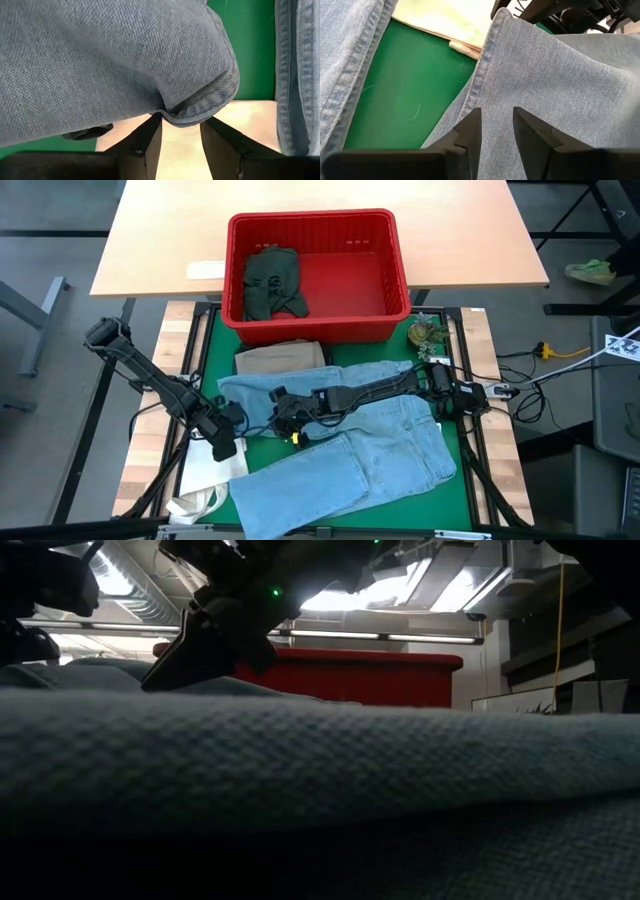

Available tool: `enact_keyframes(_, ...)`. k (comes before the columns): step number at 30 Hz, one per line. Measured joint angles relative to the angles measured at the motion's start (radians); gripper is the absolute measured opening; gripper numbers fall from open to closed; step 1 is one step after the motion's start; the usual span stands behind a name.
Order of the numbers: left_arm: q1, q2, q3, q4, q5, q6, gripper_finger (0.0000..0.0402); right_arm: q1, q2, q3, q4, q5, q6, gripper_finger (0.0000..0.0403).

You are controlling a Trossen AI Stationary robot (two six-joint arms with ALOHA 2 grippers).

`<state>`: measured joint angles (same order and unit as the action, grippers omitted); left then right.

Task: Fold Laundry from Bin
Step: Fold the light blue pants

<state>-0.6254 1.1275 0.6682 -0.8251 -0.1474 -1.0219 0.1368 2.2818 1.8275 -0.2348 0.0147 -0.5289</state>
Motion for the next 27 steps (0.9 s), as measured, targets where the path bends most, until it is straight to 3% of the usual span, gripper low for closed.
enact_keyframes(9, 0.0, 0.0, 0.0, 0.0, 0.0, -0.199, 0.0011, 0.0, 0.0, 0.0, 0.0, 0.0, 0.0, 0.0113)
enact_keyframes(14, 0.0, 0.0, 0.0, -0.027, -0.001, -0.384, 0.0005, 0.0, 0.0, 0.0, 0.0, 0.022, -0.002, 0.0113)
enact_keyframes(19, 0.0, 0.0, 0.0, -0.161, 0.036, -0.565, 0.0003, 0.0, -0.007, 0.0, 0.001, 0.087, -0.002, 0.0113)
enact_keyframes(23, 0.0, 0.0, 0.018, -0.299, 0.097, -0.646, 0.0002, -0.006, -0.007, 0.0, -0.015, 0.205, -0.002, 0.0113)
enact_keyframes(27, 0.0, 0.0, 0.047, -0.383, 0.127, -0.675, 0.0002, -0.033, -0.007, 0.001, -0.123, 0.232, 0.038, 0.0113)
